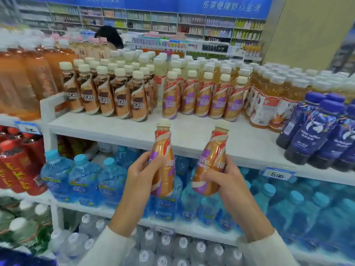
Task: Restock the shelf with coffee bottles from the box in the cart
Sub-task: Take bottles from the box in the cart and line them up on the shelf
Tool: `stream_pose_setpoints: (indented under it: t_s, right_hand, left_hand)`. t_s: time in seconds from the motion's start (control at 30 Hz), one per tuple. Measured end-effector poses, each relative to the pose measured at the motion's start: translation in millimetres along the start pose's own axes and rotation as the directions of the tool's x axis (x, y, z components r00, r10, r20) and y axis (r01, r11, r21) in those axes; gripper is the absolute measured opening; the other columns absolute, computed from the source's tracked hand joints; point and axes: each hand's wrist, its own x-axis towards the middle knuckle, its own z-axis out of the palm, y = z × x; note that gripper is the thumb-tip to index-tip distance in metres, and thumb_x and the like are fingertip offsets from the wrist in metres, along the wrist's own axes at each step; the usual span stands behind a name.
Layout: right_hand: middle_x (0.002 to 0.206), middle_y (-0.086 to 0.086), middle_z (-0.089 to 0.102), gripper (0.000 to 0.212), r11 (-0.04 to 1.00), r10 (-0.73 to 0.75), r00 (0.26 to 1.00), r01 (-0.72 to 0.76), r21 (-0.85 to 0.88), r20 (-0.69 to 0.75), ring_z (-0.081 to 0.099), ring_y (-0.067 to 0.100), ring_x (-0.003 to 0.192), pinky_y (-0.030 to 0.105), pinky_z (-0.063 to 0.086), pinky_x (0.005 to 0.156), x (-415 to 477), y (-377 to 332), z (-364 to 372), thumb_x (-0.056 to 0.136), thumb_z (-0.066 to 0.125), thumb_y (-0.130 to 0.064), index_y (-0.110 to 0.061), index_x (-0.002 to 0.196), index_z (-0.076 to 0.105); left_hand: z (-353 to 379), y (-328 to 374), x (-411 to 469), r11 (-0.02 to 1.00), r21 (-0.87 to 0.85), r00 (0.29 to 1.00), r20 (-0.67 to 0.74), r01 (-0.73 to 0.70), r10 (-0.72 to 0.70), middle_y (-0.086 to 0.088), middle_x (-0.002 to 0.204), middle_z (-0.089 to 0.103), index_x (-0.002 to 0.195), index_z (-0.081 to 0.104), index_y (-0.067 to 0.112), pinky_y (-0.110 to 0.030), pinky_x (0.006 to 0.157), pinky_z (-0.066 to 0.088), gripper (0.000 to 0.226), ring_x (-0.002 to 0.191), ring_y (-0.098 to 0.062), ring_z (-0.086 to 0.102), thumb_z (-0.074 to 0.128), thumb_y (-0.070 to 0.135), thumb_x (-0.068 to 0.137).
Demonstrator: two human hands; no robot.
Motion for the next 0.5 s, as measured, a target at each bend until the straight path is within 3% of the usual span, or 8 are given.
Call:
stream_pose_setpoints:
  t_s: [0.1, 0.2, 0.33, 0.4, 0.5]
  right_hand:
    - [0.102, 0.005, 0.073, 0.055, 0.999, -0.047, 0.997, 0.047, 0.000, -0.054, 0.071, 0.025, 0.093, 0.044, 0.059, 0.079, 19.2, -18.8, -8.4, 0.067, 0.080, -0.003, -0.024, 0.113, 0.059]
    - [0.107, 0.004, 0.071, 0.055, 0.994, -0.111, 0.988, 0.108, -0.027, -0.110, 0.070, 0.021, 0.094, 0.036, 0.058, 0.075, 39.5, -40.9, -11.6, 0.073, 0.078, 0.000, -0.021, 0.119, 0.056]
    - [0.108, -0.002, 0.067, 0.061, 0.974, -0.218, 0.965, 0.207, -0.090, -0.143, 0.065, 0.011, 0.095, 0.018, 0.052, 0.066, 64.6, -62.2, -12.1, 0.076, 0.077, 0.000, -0.022, 0.125, 0.050]
    - [0.103, -0.004, 0.063, 0.063, 0.955, -0.278, 0.949, 0.256, -0.152, -0.148, 0.064, 0.000, 0.084, 0.010, 0.050, 0.056, 75.1, -65.2, -12.5, 0.078, 0.074, 0.004, -0.024, 0.125, 0.044]
    - [0.098, -0.005, 0.061, 0.063, 0.934, -0.323, 0.933, 0.287, -0.214, -0.159, 0.062, -0.012, 0.068, 0.009, 0.051, 0.056, 88.0, -60.7, -14.4, 0.079, 0.071, 0.010, -0.025, 0.122, 0.042]
  left_hand:
    - [21.3, 13.5, 22.5, 0.998, 0.014, 0.997, 0.041, -0.062, 0.062, -0.007, 0.092, 0.076, 0.107, 0.072, 0.015, -0.028, 0.066, 0.056, 0.018, 0.078, -0.018, 0.072, 0.067, 0.023, 0.092]
    - [42.6, 27.9, 49.0, 0.990, 0.031, 0.987, 0.087, -0.136, 0.133, -0.001, 0.088, 0.075, 0.107, 0.069, 0.017, -0.019, 0.059, 0.053, 0.018, 0.074, -0.011, 0.070, 0.069, 0.023, 0.091]
    - [67.0, 38.5, 82.5, 0.963, 0.085, 0.954, 0.183, -0.256, 0.238, 0.004, 0.099, 0.077, 0.121, 0.062, 0.022, -0.016, 0.067, 0.055, 0.035, 0.088, -0.008, 0.073, 0.074, 0.025, 0.089]
    - [75.2, 35.9, 97.5, 0.939, 0.120, 0.932, 0.212, -0.323, 0.293, 0.007, 0.108, 0.073, 0.127, 0.057, 0.023, -0.016, 0.072, 0.055, 0.041, 0.093, -0.003, 0.071, 0.074, 0.027, 0.089]
    - [81.8, 27.7, 116.7, 0.909, 0.199, 0.914, 0.259, -0.367, 0.313, 0.008, 0.122, 0.067, 0.132, 0.051, 0.030, -0.020, 0.083, 0.057, 0.047, 0.107, -0.005, 0.067, 0.072, 0.035, 0.091]
